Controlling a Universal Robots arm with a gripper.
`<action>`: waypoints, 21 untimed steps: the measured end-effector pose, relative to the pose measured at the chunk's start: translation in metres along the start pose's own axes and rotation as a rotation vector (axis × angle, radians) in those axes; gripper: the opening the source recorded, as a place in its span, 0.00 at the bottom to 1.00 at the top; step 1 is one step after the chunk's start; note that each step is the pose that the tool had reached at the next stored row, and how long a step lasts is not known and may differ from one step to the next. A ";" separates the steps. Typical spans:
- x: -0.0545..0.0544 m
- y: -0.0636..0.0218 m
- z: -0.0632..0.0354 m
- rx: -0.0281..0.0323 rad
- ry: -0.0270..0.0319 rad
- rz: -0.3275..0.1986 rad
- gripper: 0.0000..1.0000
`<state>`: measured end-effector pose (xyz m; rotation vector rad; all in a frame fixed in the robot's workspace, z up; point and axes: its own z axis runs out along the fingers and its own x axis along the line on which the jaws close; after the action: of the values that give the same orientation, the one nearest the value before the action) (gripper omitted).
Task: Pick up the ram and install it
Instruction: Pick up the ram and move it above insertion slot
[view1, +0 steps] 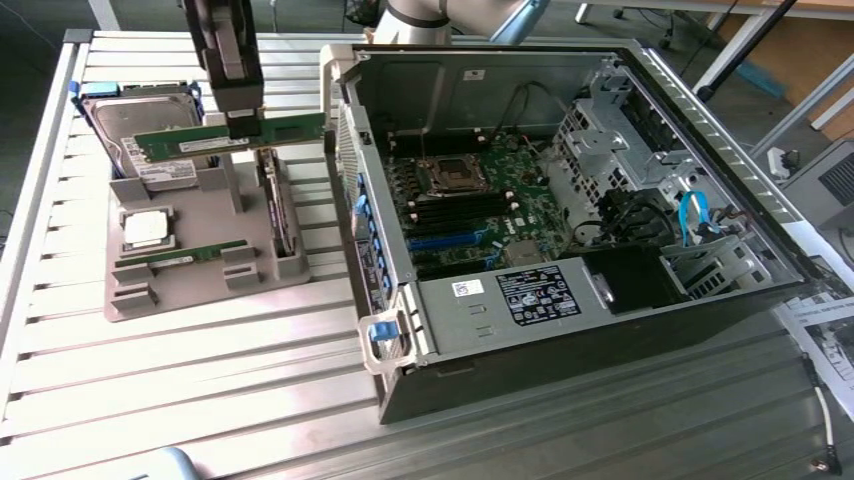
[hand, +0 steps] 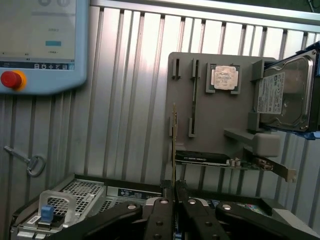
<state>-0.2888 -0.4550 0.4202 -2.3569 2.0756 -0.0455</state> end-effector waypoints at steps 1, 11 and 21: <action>0.000 -0.0010 0.0000 0.0000 0.0000 0.000 0.13; 0.002 -0.0120 0.0003 0.0000 0.0001 0.000 0.13; 0.003 -0.0233 0.0005 0.0000 0.0001 0.000 0.13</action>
<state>-0.2654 -0.4550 0.4202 -2.3570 2.0756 -0.0456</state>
